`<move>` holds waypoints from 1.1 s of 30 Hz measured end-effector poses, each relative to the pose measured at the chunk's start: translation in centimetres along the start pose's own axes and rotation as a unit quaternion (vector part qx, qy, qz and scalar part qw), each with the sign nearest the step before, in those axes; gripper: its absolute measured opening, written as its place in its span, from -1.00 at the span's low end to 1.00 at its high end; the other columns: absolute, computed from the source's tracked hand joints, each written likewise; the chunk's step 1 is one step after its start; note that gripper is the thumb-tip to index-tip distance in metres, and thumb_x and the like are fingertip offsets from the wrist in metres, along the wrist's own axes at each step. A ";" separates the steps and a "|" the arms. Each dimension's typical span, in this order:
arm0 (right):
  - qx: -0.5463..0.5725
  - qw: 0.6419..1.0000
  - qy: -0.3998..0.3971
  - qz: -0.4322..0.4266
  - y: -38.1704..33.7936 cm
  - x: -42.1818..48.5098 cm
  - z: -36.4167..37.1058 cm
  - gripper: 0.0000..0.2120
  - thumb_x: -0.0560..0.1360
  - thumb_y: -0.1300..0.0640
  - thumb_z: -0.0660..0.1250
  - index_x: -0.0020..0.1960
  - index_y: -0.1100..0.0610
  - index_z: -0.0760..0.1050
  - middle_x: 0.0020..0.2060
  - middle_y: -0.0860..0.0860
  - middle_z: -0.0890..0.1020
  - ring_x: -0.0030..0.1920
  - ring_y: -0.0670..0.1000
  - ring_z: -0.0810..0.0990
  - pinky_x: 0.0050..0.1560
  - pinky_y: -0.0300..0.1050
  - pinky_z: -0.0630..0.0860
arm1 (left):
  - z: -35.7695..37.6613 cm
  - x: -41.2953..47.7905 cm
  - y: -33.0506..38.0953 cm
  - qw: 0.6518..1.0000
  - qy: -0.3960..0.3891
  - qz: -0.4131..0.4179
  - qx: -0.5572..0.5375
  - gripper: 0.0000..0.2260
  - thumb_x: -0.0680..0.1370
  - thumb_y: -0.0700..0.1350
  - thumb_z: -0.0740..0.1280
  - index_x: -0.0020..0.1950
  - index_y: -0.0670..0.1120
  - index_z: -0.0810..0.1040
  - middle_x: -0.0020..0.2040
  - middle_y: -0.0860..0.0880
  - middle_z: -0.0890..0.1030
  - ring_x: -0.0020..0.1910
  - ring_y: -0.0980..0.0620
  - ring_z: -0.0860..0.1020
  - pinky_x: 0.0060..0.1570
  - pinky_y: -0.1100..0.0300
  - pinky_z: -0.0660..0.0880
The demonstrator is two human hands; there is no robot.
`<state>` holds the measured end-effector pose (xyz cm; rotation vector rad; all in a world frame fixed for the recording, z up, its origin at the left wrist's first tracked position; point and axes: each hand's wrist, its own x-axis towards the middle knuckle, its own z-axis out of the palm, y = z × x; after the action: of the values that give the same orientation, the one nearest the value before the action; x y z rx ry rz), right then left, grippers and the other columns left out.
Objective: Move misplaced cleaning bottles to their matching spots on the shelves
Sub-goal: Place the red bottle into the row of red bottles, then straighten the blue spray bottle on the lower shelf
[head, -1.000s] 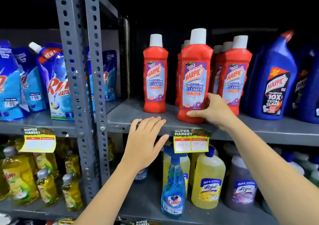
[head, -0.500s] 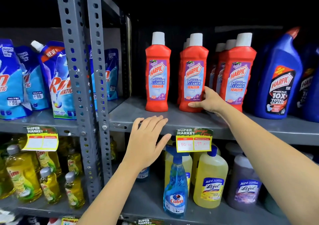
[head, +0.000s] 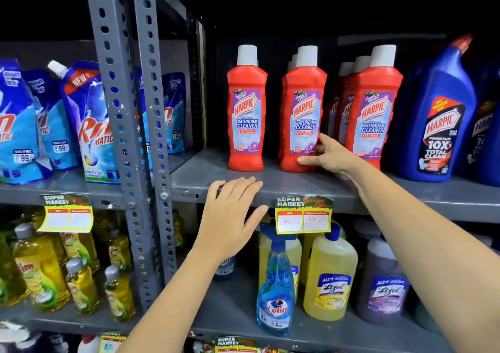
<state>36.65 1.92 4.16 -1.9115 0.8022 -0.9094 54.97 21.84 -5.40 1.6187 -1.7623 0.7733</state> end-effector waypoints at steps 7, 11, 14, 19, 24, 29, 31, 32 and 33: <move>0.001 1.000 0.000 -0.007 0.1 0.1 0.0 -0.31 0.38 0.34 0.50 0.43 0.19 0.30 0.27 0.15 0.57 0.22 0.07 0.56 0.23 -0.04 0.48 | 0.0 0.0 0.1 1.000 0.000 -0.002 0.000 -0.57 0.63 0.14 0.09 0.39 -0.05 0.44 0.36 0.00 0.49 0.35 0.02 0.39 0.36 0.01 0.16; -0.015 1.000 0.006 -0.015 0.3 -0.1 0.2 -0.32 0.38 0.29 0.51 0.43 0.19 0.31 0.29 0.14 0.56 0.26 0.07 0.55 0.31 0.00 0.45 | 0.2 0.0 0.0 1.000 0.001 0.001 0.010 -0.57 0.63 0.13 0.11 0.39 -0.06 0.44 0.36 -0.01 0.49 0.35 0.01 0.39 0.35 -0.03 0.19; -0.015 1.000 0.009 -0.014 0.2 -0.2 0.2 -0.34 0.40 0.29 0.49 0.43 0.19 0.31 0.30 0.14 0.55 0.25 0.05 0.54 0.27 -0.04 0.46 | 0.3 0.0 0.2 1.000 0.010 -0.005 0.003 -0.59 0.63 0.12 0.12 0.37 -0.06 0.45 0.34 -0.02 0.51 0.34 0.00 0.40 0.35 -0.05 0.20; -0.017 1.000 0.016 -0.014 0.1 -0.6 0.5 -0.36 0.42 0.29 0.48 0.43 0.20 0.31 0.30 0.13 0.54 0.21 0.01 0.53 0.20 -0.10 0.45 | 0.3 0.0 0.2 1.000 0.016 0.000 0.009 -0.58 0.63 0.13 0.11 0.37 -0.07 0.45 0.34 -0.03 0.51 0.33 -0.01 0.41 0.34 -0.06 0.21; -0.031 0.999 0.017 -0.013 0.3 -0.4 0.4 -0.34 0.41 0.25 0.49 0.43 0.17 0.30 0.32 0.11 0.53 0.28 0.04 0.51 0.28 -0.05 0.45 | 0.4 -0.2 -0.1 1.000 0.008 0.010 0.022 -0.57 0.63 0.13 0.12 0.40 -0.07 0.43 0.36 -0.03 0.49 0.35 -0.01 0.39 0.35 -0.06 0.20; -0.012 0.999 0.043 -0.004 0.3 -0.4 0.4 -0.28 0.40 -0.04 0.50 0.42 0.17 0.28 0.22 0.11 0.57 0.17 0.00 0.57 0.18 -0.13 0.49 | 0.0 -0.8 -0.1 0.999 -0.010 0.014 0.035 -0.48 0.64 0.15 0.03 0.51 -0.11 0.28 0.50 -0.08 0.33 0.49 -0.04 0.22 0.46 -0.07 0.04; 0.005 0.987 0.148 -0.057 -0.7 -1.5 0.5 -0.39 0.46 -0.09 0.43 0.38 0.19 0.35 0.13 0.09 0.59 0.05 -0.06 0.58 0.03 -0.27 0.49 | -0.1 -1.9 0.2 0.999 -0.015 0.015 0.040 -0.45 0.65 0.15 0.04 0.56 -0.13 0.17 0.57 -0.10 0.15 0.55 -0.04 0.05 0.49 -0.12 -0.06; 0.023 0.972 0.206 -0.109 -1.1 -2.3 0.4 -0.49 0.47 -0.08 0.40 0.30 0.17 0.42 0.05 0.07 0.59 -0.01 -0.08 0.57 -0.01 -0.29 0.50 | -0.1 -2.7 0.3 0.999 -0.016 0.016 0.039 -0.44 0.65 0.14 0.05 0.57 -0.13 0.14 0.58 -0.11 0.09 0.56 -0.04 -0.01 0.49 -0.13 -0.09; 0.053 0.949 0.255 -0.175 -1.5 -3.7 0.4 -0.62 0.47 -0.08 0.38 0.19 0.11 0.49 -0.04 0.05 0.61 -0.06 -0.08 0.58 -0.02 -0.22 0.54 | 0.0 -3.6 0.3 0.999 -0.015 0.014 0.032 -0.45 0.65 0.12 0.08 0.57 -0.13 0.14 0.59 -0.12 0.05 0.56 -0.05 -0.03 0.49 -0.15 -0.09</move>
<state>35.29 5.67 4.35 -1.7712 0.6894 -1.6776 54.93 24.13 -8.20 1.6578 -1.8022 0.8300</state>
